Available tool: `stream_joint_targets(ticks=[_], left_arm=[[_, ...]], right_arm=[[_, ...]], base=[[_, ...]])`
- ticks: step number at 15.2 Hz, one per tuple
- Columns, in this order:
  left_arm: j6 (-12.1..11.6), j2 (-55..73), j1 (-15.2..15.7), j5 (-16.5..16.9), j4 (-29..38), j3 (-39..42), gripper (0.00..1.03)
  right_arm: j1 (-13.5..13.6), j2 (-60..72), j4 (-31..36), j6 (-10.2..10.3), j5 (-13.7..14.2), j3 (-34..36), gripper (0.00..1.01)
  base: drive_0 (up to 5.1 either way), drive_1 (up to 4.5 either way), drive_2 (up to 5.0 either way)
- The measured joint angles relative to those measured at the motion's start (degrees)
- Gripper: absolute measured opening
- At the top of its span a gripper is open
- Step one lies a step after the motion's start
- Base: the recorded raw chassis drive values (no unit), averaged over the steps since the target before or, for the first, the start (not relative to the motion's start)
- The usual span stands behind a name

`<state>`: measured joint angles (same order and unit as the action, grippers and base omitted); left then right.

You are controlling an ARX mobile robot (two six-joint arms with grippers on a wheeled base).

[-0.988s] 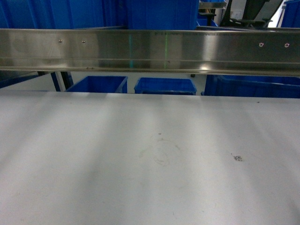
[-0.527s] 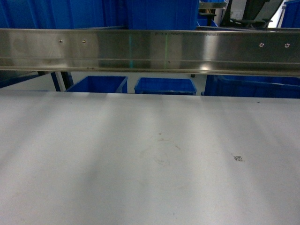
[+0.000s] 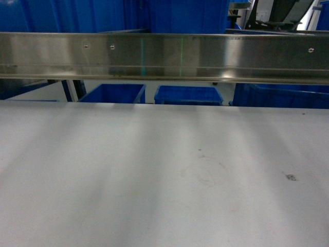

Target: Place magnetic block on left shelf second layer

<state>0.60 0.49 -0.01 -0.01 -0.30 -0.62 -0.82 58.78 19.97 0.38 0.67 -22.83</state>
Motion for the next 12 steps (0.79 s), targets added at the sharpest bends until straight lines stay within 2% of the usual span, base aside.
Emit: stream_joint_targets(ticks=[12], left_arm=[[0.0, 0.0, 0.0, -0.2, 0.0, 0.0, 0.98]], right_arm=[[0.1, 0.0, 0.2, 0.0, -0.1, 0.0, 0.33]], base=[[-5.0, 2.45, 2.5]])
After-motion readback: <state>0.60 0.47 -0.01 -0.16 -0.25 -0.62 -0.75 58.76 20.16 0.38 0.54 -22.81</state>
